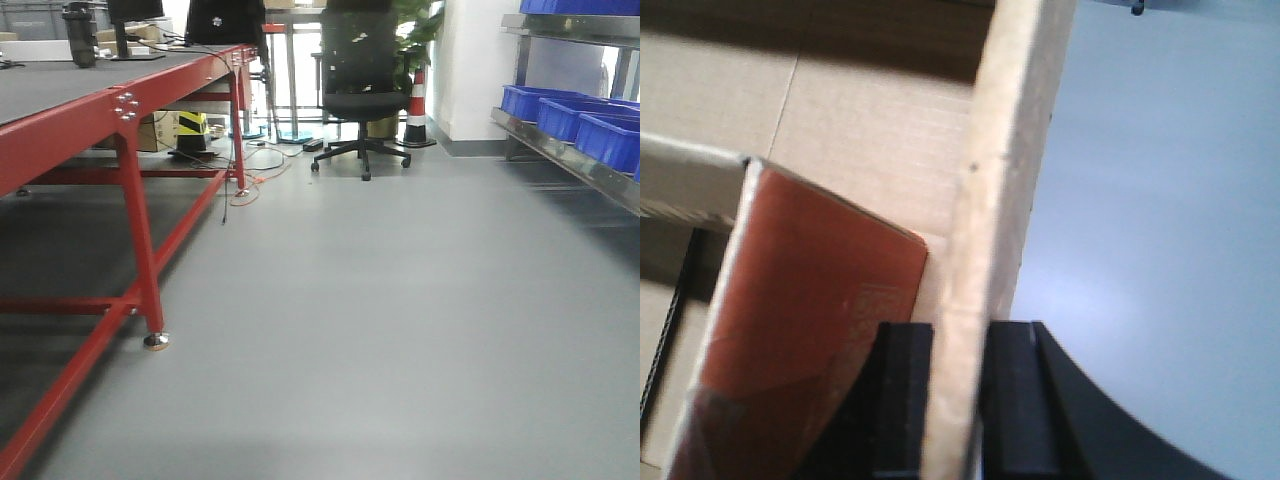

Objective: Stack two boxes on right shelf middle
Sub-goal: 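Hold the boxes in both grippers while driving away from the table, then hold the boxes while turning toward the steel rack of blue bins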

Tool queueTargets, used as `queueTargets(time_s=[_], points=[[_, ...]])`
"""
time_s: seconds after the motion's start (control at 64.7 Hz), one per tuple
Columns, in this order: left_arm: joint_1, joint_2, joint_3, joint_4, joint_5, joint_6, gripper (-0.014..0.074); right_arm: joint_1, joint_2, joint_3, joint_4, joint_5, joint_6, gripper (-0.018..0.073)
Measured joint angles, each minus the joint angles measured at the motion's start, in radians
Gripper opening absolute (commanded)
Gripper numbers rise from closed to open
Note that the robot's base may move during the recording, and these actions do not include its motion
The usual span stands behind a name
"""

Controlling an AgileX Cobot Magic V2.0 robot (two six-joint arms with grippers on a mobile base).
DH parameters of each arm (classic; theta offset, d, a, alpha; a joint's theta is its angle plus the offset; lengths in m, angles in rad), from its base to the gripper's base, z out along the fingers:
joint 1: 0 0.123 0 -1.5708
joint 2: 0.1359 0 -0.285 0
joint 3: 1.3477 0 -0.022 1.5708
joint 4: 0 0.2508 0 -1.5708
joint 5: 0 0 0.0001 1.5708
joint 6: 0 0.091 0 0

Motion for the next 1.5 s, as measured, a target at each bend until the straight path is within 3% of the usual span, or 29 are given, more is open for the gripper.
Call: queueTargets(time_s=[1.498], points=[[0.000,0.000,0.000,0.002,0.000,0.000,-0.0111,0.000,0.000,0.000,0.000,0.002,0.000,-0.0154]])
